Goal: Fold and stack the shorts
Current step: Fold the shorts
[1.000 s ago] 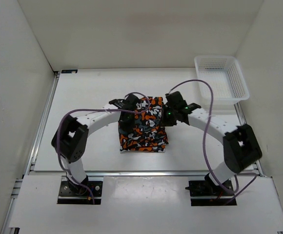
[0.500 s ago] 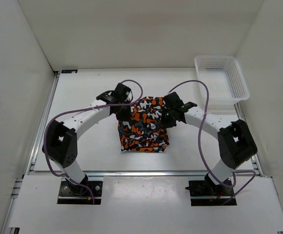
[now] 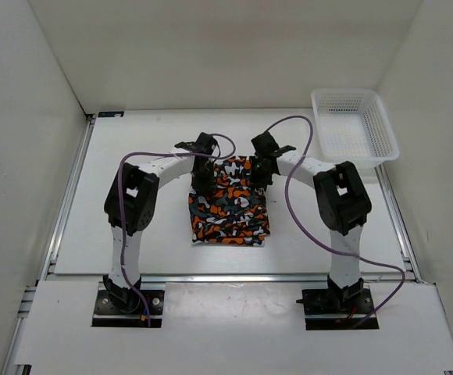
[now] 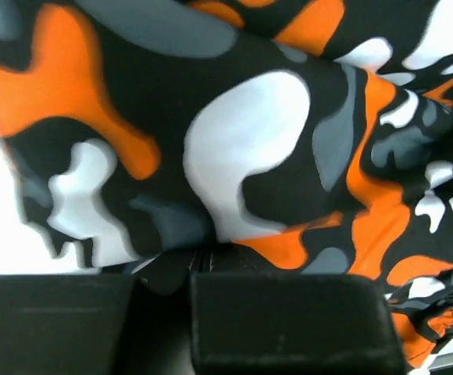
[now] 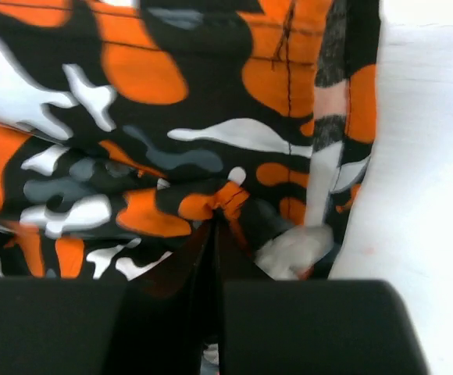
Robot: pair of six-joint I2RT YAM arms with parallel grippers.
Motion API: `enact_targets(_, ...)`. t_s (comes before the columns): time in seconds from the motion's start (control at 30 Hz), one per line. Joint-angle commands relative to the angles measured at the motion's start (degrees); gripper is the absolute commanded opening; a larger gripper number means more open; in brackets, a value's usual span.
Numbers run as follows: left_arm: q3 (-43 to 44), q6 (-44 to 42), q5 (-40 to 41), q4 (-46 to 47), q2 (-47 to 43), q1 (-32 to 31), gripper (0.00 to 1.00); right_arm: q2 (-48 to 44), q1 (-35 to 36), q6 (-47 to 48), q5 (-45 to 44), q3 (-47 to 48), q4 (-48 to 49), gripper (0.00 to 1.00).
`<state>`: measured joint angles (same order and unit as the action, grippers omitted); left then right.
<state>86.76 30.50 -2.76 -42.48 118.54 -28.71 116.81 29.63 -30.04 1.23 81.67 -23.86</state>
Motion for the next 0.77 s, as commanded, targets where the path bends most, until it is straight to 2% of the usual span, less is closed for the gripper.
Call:
enact_targets(0.0,5.17,-1.85,0.22,-0.49,-5.77,1.63,0.10,-4.90,-0.01,0.95,-3.34,1.74,-3.03,0.08)
enact_targets(0.07,7.89,-2.99,0.83,-2.95,-8.41,1.64,0.14,-8.60,-0.01,0.95,-5.88,2.26,-3.99,0.10)
enact_targets(0.1,9.12,-2.99,0.83,-4.27,-10.33,1.64,0.17,-12.71,-0.01,0.95,-9.29,2.27,-5.14,0.17)
enact_targets(0.13,11.74,-3.60,2.22,-7.15,-11.39,1.64,0.25,-14.93,-0.01,1.56,-11.32,2.27,-5.84,0.23)
enact_targets(0.2,14.30,-4.13,3.37,-9.80,-13.85,1.12,0.33,-21.26,-0.01,2.09,-15.02,2.27,-8.30,0.42)
enact_targets(0.23,16.14,-4.13,3.90,-10.86,-17.08,1.11,0.39,-23.28,-0.01,2.09,-18.25,2.27,-9.18,0.67)
enact_targets(0.27,16.68,-4.13,4.52,-12.09,-19.03,0.59,0.53,-27.13,-0.01,2.70,-19.94,2.27,-10.23,0.77)
enact_targets(0.3,16.69,-4.13,4.52,-12.10,-21.05,0.58,0.59,-28.99,-0.53,2.71,-21.52,2.27,-12.33,0.81)
enact_targets(0.33,16.69,-4.13,4.52,-12.62,-25.59,0.58,0.64,-30.66,-0.54,2.71,-23.28,2.27,-13.92,0.91)
enact_targets(0.4,15.73,-4.13,4.52,-12.63,-30.36,1.20,0.71,-36.11,-1.15,2.10,-28.53,0.17,-17.78,0.94)
enact_targets(0.43,13.81,-3.44,5.04,-12.63,-35.35,1.90,0.74,-38.22,-1.85,1.48,-30.92,-0.89,-18.76,1.00)
enact_targets(0.5,11.16,-2.90,8.99,-12.63,-40.38,1.90,0.76,-44.63,-2.46,0.78,-35.49,-3.17,-21.74,1.00)
enact_targets(0.53,9.58,-1.95,10.66,-12.63,-45.45,2.42,0.79,-46.83,-2.47,0.77,-37.60,-5.36,-22.54,1.00)
enact_targets(0.67,0.63,-0.10,17.42,-13.16,-55.40,2.43,0.95,-57.39,-4.22,0.25,-44.29,-8.10,-27.46,1.00)
enact_targets(0.73,-1.41,0.60,19.45,-13.76,-58.67,2.43,0.99,-60.46,-4.23,0.86,-45.79,-9.59,-29.22,1.00)
